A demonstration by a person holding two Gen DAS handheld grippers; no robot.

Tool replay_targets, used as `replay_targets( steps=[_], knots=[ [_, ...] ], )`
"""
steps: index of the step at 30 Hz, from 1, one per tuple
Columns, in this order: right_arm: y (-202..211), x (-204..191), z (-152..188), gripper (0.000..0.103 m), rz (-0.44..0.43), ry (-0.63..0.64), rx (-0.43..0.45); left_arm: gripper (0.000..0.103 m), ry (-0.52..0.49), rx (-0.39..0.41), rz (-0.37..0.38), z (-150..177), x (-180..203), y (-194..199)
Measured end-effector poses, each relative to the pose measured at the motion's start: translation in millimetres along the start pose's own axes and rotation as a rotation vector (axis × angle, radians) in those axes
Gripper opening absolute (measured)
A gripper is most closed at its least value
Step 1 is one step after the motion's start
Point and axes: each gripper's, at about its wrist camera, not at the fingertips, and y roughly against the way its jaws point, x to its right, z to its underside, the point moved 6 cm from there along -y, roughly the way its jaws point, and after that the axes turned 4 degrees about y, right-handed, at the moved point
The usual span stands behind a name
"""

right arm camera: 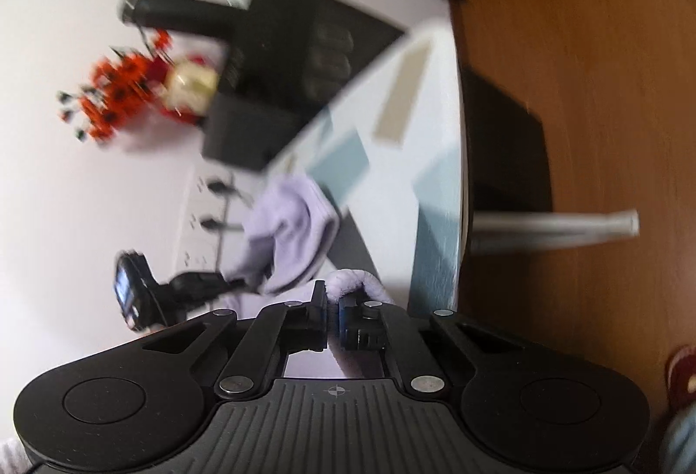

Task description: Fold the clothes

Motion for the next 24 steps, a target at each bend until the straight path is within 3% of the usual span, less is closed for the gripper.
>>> replay_targets(
  steps=[4,12,14,16,17,18,20,24],
  knots=[
    [4,14,3,0.003,0.074,0.018,0.005,0.004,0.045,0.026,-0.028,1,10,-10],
    [-1,36,5,0.003,0.132,0.007,0.019,0.004,0.072,0.04,-0.052,0,17,-12],
    [-1,37,5,0.003,0.139,0.012,0.017,0.009,0.074,0.036,-0.053,0,17,-10],
    [-2,34,5,0.004,0.147,0.008,0.01,0.017,0.079,0.031,-0.048,1,17,-7],
    [-1,34,4,0.004,0.151,0.001,0.005,0.034,0.099,0.032,-0.02,2,14,0],
    [0,33,3,0.008,0.156,-0.012,0.003,0.064,0.128,0.058,0.001,4,8,12],
    [3,31,0,0.016,0.169,-0.039,0.004,0.084,0.177,0.107,0.045,10,-4,38],
    [16,24,-4,0.044,0.258,-0.072,0.039,0.084,0.145,0.175,0.134,38,-17,100]
  ],
)
